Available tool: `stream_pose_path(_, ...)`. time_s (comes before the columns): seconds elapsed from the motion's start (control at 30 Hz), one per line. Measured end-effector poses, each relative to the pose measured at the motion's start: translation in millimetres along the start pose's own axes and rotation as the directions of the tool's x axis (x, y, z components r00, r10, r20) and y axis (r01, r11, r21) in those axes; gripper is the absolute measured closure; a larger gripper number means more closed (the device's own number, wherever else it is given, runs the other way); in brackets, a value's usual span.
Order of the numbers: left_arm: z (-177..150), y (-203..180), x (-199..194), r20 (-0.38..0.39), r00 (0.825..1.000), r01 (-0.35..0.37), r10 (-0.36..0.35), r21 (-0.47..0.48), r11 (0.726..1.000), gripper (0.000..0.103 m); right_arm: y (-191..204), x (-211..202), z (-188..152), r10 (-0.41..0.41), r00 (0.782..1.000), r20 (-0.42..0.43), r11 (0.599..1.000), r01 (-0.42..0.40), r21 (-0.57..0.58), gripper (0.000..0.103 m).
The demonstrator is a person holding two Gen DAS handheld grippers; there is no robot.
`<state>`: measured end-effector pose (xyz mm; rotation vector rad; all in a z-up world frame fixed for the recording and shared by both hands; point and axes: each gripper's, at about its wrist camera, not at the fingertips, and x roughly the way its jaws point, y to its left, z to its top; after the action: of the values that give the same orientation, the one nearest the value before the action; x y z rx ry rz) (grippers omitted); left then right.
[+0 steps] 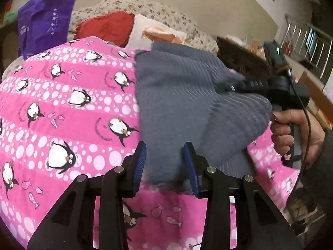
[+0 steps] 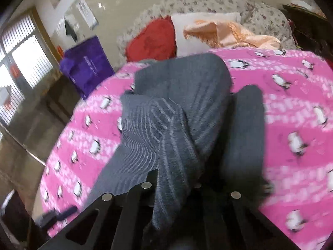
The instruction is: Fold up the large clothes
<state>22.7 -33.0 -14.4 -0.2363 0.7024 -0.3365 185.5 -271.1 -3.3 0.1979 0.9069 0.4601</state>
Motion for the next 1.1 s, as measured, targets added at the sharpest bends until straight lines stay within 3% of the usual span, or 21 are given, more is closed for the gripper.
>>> stream_pose_path(0.13,5.5,3.1,-4.1,0.015,1.0,-0.003,0.004,-0.032,0.999,0.056,-56.1,12.0,-15.7,-0.005,0.992,-0.127,0.998,0.012,0.054,0.097)
stream_pose_path(0.27,7.3,4.2,4.2,-0.007,1.0,-0.023,0.023,-0.046,0.999,0.057,-108.7,29.7,-44.8,0.131,0.989,-0.071,0.959,-0.108,0.262,0.097)
stream_pose_path(0.33,6.7,-2.6,23.1,-0.079,0.997,-0.006,0.004,-0.032,0.999,0.057,-113.8,31.9,-49.7,0.133,0.991,-0.029,0.949,-0.119,0.292,0.096)
stream_pose_path(0.47,-2.5,-15.8,35.1,-0.123,0.992,-0.032,0.038,0.045,0.998,0.057,-92.5,-1.3,-45.9,0.065,0.998,-0.012,0.973,-0.06,0.221,0.094)
stream_pose_path(0.6,-11.2,-8.7,37.9,-0.15,0.988,-0.034,0.037,0.022,0.999,0.057,-54.5,-73.2,-39.8,-0.095,0.991,0.09,0.995,0.091,0.043,0.091)
stream_pose_path(0.67,-12.5,-7.5,37.8,-0.15,0.988,-0.033,0.035,0.013,0.999,0.057,-19.5,-98.9,-44.6,-0.018,0.99,0.136,0.999,0.024,-0.04,0.091)
stream_pose_path(0.7,-13.4,-8.1,37.3,-0.148,0.988,-0.036,0.038,0.015,0.999,0.057,-1.4,-100.8,-47.9,0.028,0.992,0.123,0.997,-0.02,-0.072,0.091)
stream_pose_path(0.77,-14.5,-10.1,35.8,-0.145,0.988,-0.041,0.045,0.026,0.999,0.057,34.7,-87.0,-57.8,0.042,0.997,0.06,0.99,-0.034,-0.136,0.091)
stream_pose_path(0.8,-13.9,-10.3,34.6,-0.146,0.988,-0.041,0.046,0.031,0.999,0.057,45.3,-76.2,-64.7,0.037,0.999,0.024,0.985,-0.032,-0.171,0.091)
stream_pose_path(0.83,-12.9,-9.6,33.2,-0.149,0.988,-0.041,0.046,0.039,0.998,0.057,50.0,-66.3,-74.4,-0.022,1.0,0.008,0.978,0.023,-0.21,0.091)
stream_pose_path(0.87,-11.5,-8.8,29.8,-0.143,0.989,-0.042,0.048,0.04,0.998,0.057,45.2,-53.5,-83.8,-0.107,0.994,-0.008,0.968,0.102,-0.229,0.092)
stream_pose_path(0.93,-4.7,-3.5,15.1,-0.097,0.993,-0.065,0.068,0.033,0.997,0.057,16.1,-36.7,-97.9,-0.194,0.98,-0.044,0.969,0.184,-0.166,0.101)
stream_pose_path(1.0,4.4,-3.2,3.9,-0.051,0.996,-0.065,0.066,0.024,0.998,0.057,-3.9,-32.4,-106.5,-0.156,0.986,-0.051,0.984,0.151,-0.091,0.102)
stream_pose_path(1.1,23.4,-16.5,-1.1,-0.004,1.0,-0.016,0.017,0.03,0.999,0.057,-2.1,-40.8,-113.9,-0.161,0.987,-0.024,0.982,0.158,-0.105,0.102)
